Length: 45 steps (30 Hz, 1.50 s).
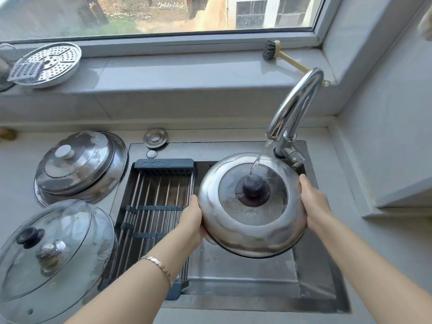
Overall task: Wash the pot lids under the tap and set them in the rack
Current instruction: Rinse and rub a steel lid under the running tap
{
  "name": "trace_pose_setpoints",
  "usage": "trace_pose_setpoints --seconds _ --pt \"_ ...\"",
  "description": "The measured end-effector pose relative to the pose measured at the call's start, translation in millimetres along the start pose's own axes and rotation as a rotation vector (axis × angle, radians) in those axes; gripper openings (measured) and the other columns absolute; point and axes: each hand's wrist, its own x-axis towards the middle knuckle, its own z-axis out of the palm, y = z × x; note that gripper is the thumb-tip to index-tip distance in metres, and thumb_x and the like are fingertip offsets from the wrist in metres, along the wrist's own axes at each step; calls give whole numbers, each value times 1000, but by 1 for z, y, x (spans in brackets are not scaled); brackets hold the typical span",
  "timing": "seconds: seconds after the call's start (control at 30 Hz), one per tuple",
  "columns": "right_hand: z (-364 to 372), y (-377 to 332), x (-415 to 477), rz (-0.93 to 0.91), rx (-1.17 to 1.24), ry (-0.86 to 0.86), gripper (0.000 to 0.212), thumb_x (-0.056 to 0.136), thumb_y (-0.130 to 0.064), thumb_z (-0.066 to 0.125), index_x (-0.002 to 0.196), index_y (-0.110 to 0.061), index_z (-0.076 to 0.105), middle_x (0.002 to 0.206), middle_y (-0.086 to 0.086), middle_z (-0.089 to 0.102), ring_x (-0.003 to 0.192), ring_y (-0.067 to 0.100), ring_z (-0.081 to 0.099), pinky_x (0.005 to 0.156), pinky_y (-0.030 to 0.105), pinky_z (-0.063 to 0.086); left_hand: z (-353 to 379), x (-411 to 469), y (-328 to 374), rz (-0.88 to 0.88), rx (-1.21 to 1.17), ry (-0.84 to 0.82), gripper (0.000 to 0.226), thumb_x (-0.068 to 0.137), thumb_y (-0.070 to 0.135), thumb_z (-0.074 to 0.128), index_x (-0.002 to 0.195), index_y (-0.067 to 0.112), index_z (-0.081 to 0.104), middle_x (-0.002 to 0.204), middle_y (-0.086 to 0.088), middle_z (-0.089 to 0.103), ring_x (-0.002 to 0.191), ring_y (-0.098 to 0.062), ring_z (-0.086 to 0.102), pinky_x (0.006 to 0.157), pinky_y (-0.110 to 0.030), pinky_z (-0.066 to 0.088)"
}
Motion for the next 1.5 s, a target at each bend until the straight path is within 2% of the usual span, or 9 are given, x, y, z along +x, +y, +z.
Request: trace_pose_setpoints --seconds 0.17,0.37,0.47,0.6,0.73,0.97,1.2,1.33,1.5 --pt "-7 -35 -7 -422 -343 -8 51 87 -43 52 62 2 51 63 20 47 66 30 46 61 31 31 16 1 -27 -366 67 -116 73 92 63 16 121 9 55 100 -14 65 87 -31 60 70 -47 47" --pt "-3 -47 -31 -662 -334 -100 27 92 -36 51 84 -16 67 86 -1 68 90 17 61 84 33 46 7 11 -26 -389 -266 -150 73 87 70 19 118 13 52 122 -16 58 119 -37 52 92 -56 37" --pt "2 -31 -26 -548 -183 -99 50 91 -51 41 80 -6 62 84 14 66 87 25 62 81 36 47 -4 8 2 -177 -422 -143 59 90 64 27 99 17 60 90 -11 68 87 -26 66 92 -45 41" --pt "27 6 -6 -12 282 -265 45 97 -41 32 105 -12 65 117 10 64 104 21 57 97 32 42 -12 -17 39 187 -330 -147 36 95 43 41 100 16 64 109 -8 67 96 -26 64 88 -42 50" --pt "34 31 -9 287 416 -492 48 96 -31 34 131 -3 49 122 14 57 89 25 60 66 25 51 -18 -35 48 536 -85 17 21 89 20 54 72 17 66 81 -1 64 79 -20 58 76 -33 45" --pt "33 53 -32 541 239 -611 80 89 -67 13 109 -2 56 91 22 68 79 29 67 60 37 58 -33 -39 41 915 468 -383 31 65 32 59 41 15 50 108 24 65 128 10 37 99 -14 25" --pt "35 39 -31 207 413 -418 83 88 -68 17 102 -2 65 84 17 71 81 27 67 72 37 53 -37 -17 50 652 494 -207 40 99 48 23 134 40 39 144 12 37 133 -9 34 113 -36 25" --pt "22 -13 -39 -253 205 -302 63 95 -53 27 105 -3 63 81 17 70 63 19 70 56 27 57 -42 23 34 139 42 -310 65 91 65 23 127 22 55 133 -12 56 123 -30 51 109 -51 34" --pt "12 -66 -50 -676 -409 -252 48 95 -53 27 100 -19 60 81 11 69 67 20 70 75 39 55 -18 37 -7 -229 -124 -392 81 88 71 14 132 14 52 131 -19 56 122 -40 50 104 -58 35"
